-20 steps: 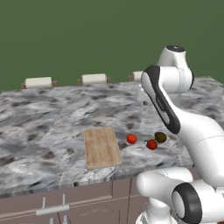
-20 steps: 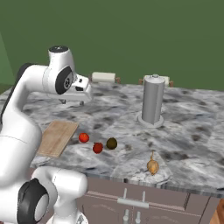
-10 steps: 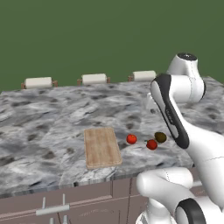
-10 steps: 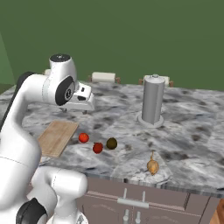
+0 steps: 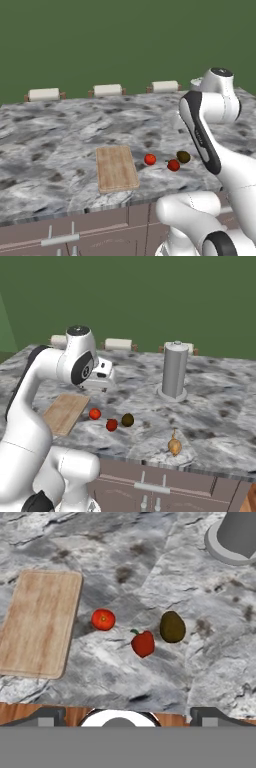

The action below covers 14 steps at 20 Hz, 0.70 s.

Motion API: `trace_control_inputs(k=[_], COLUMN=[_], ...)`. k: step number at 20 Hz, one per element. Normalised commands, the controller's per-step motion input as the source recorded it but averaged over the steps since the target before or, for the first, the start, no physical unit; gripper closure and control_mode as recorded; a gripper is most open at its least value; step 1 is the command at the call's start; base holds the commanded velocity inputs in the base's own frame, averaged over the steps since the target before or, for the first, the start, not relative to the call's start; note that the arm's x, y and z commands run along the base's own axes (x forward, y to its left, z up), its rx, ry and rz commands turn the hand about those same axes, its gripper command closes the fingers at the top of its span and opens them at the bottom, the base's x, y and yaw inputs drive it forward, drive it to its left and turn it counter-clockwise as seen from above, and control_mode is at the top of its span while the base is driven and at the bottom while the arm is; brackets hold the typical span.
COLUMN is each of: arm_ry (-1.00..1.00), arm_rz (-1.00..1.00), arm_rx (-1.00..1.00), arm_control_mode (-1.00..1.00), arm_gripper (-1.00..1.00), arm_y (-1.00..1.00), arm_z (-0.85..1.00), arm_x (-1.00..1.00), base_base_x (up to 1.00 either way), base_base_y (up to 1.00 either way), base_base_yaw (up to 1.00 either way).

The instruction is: Place the avocado, onion, tomato, and bell pepper on the cutting board.

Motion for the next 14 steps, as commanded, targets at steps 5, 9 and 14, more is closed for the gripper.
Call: trace_control_inputs(k=[5, 9, 14], arm_ry=[0.0, 0.0, 0.0], arm_rz=[0.0, 0.0, 0.0], arm_rx=[0.0, 0.0, 0.0], arm_control_mode=[-1.0, -1.0, -1.0], arm_gripper=[-1.0, -1.0, -1.0], arm_y=[-0.25, -0.08, -0.01], arm_z=[-0.16, -0.12, -0.01], arm_x=[0.0, 0.04, 0.1], base_base_x=[0.0, 0.0, 0.0], base_base_y=[0.0, 0.0, 0.0], base_base_yaw=[0.0, 0.0, 0.0])
